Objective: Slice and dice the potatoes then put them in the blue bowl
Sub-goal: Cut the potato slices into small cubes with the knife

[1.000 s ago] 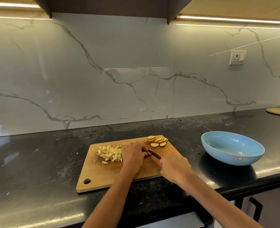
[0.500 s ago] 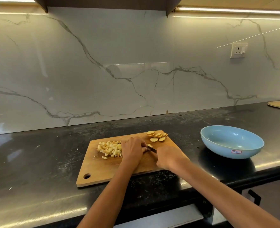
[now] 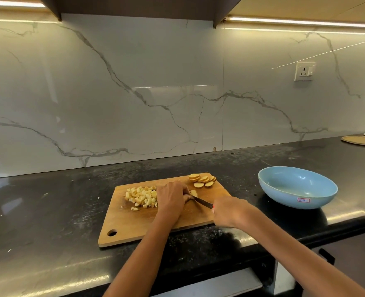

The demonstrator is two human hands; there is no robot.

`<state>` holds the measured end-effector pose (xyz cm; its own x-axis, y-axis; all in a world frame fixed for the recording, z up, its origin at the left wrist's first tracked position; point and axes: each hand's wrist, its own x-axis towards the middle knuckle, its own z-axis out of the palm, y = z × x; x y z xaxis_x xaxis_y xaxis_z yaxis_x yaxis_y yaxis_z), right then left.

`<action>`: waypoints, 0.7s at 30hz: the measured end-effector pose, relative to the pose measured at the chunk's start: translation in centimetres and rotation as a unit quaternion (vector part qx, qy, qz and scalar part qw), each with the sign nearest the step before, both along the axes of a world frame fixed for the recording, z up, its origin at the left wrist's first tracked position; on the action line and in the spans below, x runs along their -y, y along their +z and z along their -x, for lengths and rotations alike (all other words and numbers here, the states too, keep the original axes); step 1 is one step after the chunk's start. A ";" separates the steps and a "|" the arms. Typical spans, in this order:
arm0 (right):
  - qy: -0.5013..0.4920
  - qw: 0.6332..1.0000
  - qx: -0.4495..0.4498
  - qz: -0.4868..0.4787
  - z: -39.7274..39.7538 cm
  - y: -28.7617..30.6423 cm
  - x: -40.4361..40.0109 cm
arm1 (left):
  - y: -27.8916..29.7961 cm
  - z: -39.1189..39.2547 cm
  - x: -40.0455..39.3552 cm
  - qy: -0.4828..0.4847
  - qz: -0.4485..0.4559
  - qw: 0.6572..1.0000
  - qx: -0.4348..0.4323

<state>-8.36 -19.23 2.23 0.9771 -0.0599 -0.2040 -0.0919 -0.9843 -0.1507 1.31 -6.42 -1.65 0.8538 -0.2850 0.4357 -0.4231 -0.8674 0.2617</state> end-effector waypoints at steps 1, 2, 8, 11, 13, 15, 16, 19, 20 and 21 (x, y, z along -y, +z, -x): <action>-0.001 1.000 -0.003 -0.005 0.1 0.0 0.2 | 0.0 0.0 0.0 -0.001 -0.001 1.000 0.000; -0.001 1.000 -0.008 -0.006 0.3 0.0 0.3 | 0.0 0.0 0.0 -0.002 0.000 1.000 0.000; 0.020 1.000 -0.019 0.015 1.0 0.5 1.4 | -0.1 -0.1 0.0 -0.003 0.002 1.000 -0.004; 0.039 0.999 0.003 0.036 1.1 0.8 2.0 | -0.1 -0.2 -0.2 -0.025 0.021 0.999 -0.007; 0.044 0.998 0.029 0.040 1.3 1.2 2.6 | -0.2 -0.5 -0.2 -0.066 0.030 0.997 -0.021; 0.030 0.998 0.048 0.026 1.3 1.7 3.1 | -0.1 -0.6 0.0 -0.110 0.019 0.993 -0.049; 0.026 0.998 0.050 0.026 1.2 2.0 3.3 | 0.0 -0.6 0.1 -0.130 0.006 0.990 -0.057; 0.017 0.998 0.047 0.031 0.7 2.0 3.5 | 0.0 -0.6 0.4 -0.167 -0.020 0.983 -0.075; 0.009 0.999 0.045 0.025 0.5 1.8 3.5 | 0.1 -0.6 0.3 -0.166 -0.016 0.983 -0.075; 0.000 0.999 0.044 0.019 0.4 1.6 3.5 | 0.2 -0.6 0.2 -0.159 -0.009 0.984 -0.076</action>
